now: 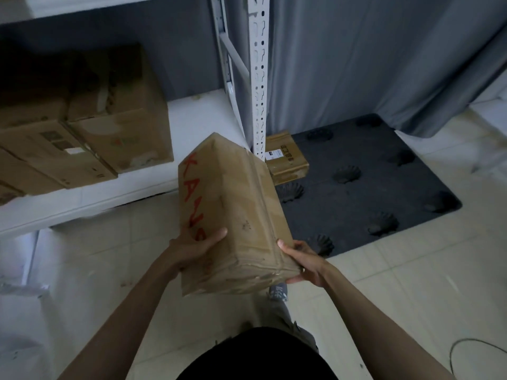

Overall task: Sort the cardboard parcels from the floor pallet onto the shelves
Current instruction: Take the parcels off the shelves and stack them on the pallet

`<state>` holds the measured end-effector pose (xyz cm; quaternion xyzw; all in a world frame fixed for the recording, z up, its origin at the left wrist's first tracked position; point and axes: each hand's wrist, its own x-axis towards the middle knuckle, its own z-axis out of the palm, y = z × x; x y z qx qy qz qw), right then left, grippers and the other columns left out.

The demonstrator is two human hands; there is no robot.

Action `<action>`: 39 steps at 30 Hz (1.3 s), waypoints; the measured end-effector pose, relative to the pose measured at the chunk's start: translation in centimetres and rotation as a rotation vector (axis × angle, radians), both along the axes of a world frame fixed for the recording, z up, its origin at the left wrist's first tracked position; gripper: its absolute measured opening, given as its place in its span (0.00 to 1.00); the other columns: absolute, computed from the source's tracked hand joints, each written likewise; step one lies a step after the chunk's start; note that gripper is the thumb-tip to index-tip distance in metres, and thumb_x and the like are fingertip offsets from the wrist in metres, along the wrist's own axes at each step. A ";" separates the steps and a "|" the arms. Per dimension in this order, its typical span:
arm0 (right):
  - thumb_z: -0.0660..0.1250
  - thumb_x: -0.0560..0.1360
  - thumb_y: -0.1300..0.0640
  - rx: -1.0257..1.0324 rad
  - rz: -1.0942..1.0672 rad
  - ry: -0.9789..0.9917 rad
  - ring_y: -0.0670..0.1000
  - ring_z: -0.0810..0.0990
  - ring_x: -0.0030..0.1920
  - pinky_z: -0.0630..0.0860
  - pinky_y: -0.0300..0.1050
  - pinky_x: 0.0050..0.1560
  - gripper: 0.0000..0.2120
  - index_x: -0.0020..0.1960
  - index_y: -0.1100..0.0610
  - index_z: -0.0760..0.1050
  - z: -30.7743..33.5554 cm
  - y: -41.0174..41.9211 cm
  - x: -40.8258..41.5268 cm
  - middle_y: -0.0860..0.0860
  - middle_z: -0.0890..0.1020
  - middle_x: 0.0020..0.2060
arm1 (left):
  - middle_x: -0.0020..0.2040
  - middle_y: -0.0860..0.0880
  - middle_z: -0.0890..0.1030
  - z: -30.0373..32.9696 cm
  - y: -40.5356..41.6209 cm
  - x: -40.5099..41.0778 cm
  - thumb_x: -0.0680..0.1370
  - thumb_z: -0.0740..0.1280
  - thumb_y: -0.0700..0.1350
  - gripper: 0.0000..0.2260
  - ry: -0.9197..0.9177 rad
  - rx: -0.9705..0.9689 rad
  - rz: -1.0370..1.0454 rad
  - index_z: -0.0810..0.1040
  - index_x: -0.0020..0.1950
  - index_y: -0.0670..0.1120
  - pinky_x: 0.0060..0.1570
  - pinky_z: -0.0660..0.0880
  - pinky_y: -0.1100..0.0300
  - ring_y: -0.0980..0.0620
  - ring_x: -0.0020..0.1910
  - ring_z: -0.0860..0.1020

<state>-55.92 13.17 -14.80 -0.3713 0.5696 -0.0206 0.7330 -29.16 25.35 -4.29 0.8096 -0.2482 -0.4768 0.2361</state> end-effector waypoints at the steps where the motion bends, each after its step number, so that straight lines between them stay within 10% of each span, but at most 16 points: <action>1: 0.78 0.64 0.36 -0.001 -0.005 0.018 0.57 0.84 0.54 0.84 0.61 0.45 0.43 0.71 0.52 0.64 -0.1 0.8 -0.8 0.53 0.78 0.60 | 0.78 0.52 0.66 -0.4 0.5 -0.7 0.48 0.67 0.84 0.65 0.011 0.000 -0.013 0.56 0.81 0.58 0.72 0.66 0.40 0.42 0.75 0.67; 11: 0.77 0.67 0.36 -0.040 -0.152 0.104 0.57 0.82 0.55 0.84 0.63 0.46 0.40 0.70 0.52 0.66 0.2 3.1 -10.6 0.52 0.76 0.58 | 0.75 0.56 0.68 -3.0 -1.6 -8.2 0.62 0.73 0.72 0.54 0.167 -0.120 -0.145 0.54 0.81 0.54 0.59 0.70 0.54 0.53 0.63 0.72; 18: 0.79 0.60 0.34 -0.039 -0.237 0.084 0.56 0.81 0.57 0.85 0.59 0.44 0.44 0.68 0.51 0.66 -0.2 -1.6 -16.6 0.54 0.76 0.61 | 0.74 0.53 0.71 -5.1 -8.1 -13.3 0.57 0.75 0.75 0.60 0.152 -0.165 -0.197 0.57 0.81 0.50 0.75 0.65 0.51 0.50 0.74 0.69; 23: 0.78 0.65 0.41 -0.015 -0.322 0.065 0.57 0.80 0.60 0.84 0.60 0.46 0.40 0.69 0.52 0.63 -2.1 -8.3 -19.9 0.56 0.76 0.63 | 0.59 0.60 0.75 -8.1 -15.6 -18.5 0.60 0.74 0.74 0.50 0.141 -0.197 -0.170 0.60 0.73 0.51 0.52 0.69 0.72 0.56 0.61 0.76; 34: 0.82 0.68 0.61 -0.136 -0.352 0.276 0.59 0.80 0.52 0.81 0.68 0.52 0.43 0.75 0.56 0.61 -14.7 -26.5 -24.4 0.55 0.72 0.65 | 0.75 0.50 0.69 -21.5 -34.6 -26.6 0.63 0.83 0.59 0.55 0.305 0.044 -0.020 0.54 0.81 0.54 0.70 0.71 0.45 0.47 0.70 0.72; 39: 0.84 0.65 0.60 -0.240 -0.168 0.325 0.60 0.72 0.67 0.77 0.67 0.61 0.48 0.76 0.56 0.60 -23.0 -32.6 -24.1 0.54 0.67 0.69 | 0.75 0.51 0.70 -30.2 -36.4 -26.7 0.60 0.85 0.57 0.57 0.369 0.086 0.125 0.55 0.81 0.55 0.69 0.72 0.45 0.47 0.69 0.74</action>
